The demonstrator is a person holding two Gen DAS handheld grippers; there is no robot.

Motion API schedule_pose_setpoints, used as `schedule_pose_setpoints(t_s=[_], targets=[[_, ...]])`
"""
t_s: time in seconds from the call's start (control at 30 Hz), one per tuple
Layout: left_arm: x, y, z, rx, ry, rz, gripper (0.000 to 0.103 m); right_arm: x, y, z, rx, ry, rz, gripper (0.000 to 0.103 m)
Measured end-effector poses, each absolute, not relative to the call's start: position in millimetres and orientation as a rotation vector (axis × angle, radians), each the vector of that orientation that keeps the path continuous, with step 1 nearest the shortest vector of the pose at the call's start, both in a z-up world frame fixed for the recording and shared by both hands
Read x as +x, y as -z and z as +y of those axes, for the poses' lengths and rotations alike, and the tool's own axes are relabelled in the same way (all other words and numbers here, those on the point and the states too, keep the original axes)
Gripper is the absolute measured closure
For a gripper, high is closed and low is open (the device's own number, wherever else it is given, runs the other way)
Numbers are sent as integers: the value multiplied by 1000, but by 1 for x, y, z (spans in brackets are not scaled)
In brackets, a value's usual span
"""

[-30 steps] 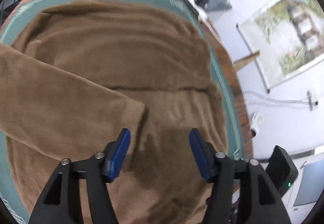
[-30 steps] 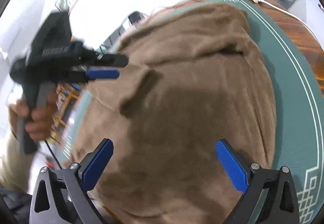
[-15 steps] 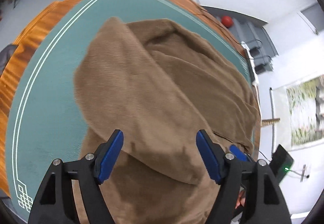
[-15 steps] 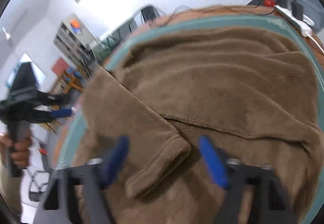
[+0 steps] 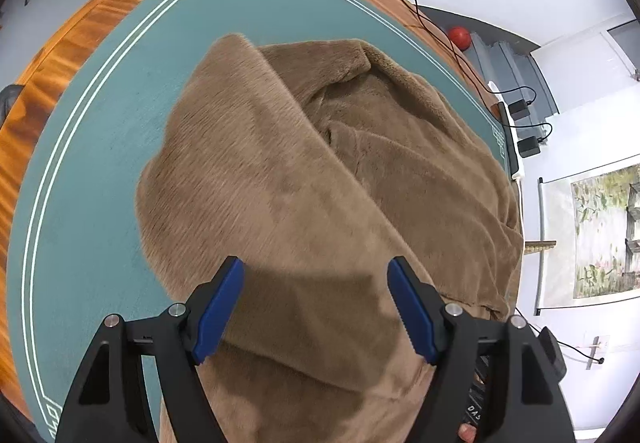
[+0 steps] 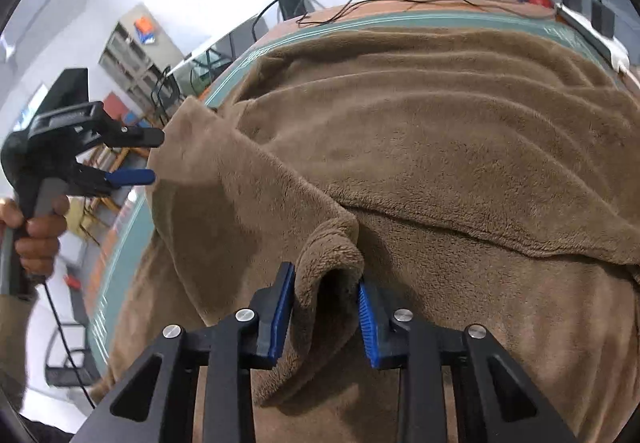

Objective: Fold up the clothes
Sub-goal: 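Pinch the jacket hem with the right gripper and lift it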

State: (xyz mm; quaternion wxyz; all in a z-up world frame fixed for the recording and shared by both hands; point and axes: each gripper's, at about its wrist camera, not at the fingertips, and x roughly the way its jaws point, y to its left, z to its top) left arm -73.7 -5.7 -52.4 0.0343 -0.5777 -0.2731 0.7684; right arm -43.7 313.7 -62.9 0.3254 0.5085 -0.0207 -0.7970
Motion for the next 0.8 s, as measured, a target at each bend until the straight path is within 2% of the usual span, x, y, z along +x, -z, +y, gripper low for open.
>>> schedule_pose_setpoints(t_s=[0.23, 0.3, 0.33, 0.43, 0.63, 0.7, 0.8], targets=[[-97, 50, -1, -1771, -2381, -750, 25, -48, 73, 311, 1362, 2076, -65, 71], [-102, 49, -4, -1769, -2394, -744, 25, -46, 67, 308, 1351, 2080, -40, 84], [-104, 48, -7, -1769, -2401, -744, 25, -45, 60, 306, 1327, 2082, -40, 85], [-112, 43, -15, -1761, -2429, -750, 25, -49, 22, 304, 1201, 2125, -50, 86], [-120, 20, -22, -1669, -2486, -767, 25, -74, -100, 332, 798, 2393, 0, 86], [-124, 16, -19, -1640, -2496, -756, 23, -85, -120, 349, 748, 2466, -9, 86], [-132, 21, -11, -1641, -2504, -712, 23, -107, -120, 377, 786, 2570, 6, 86]])
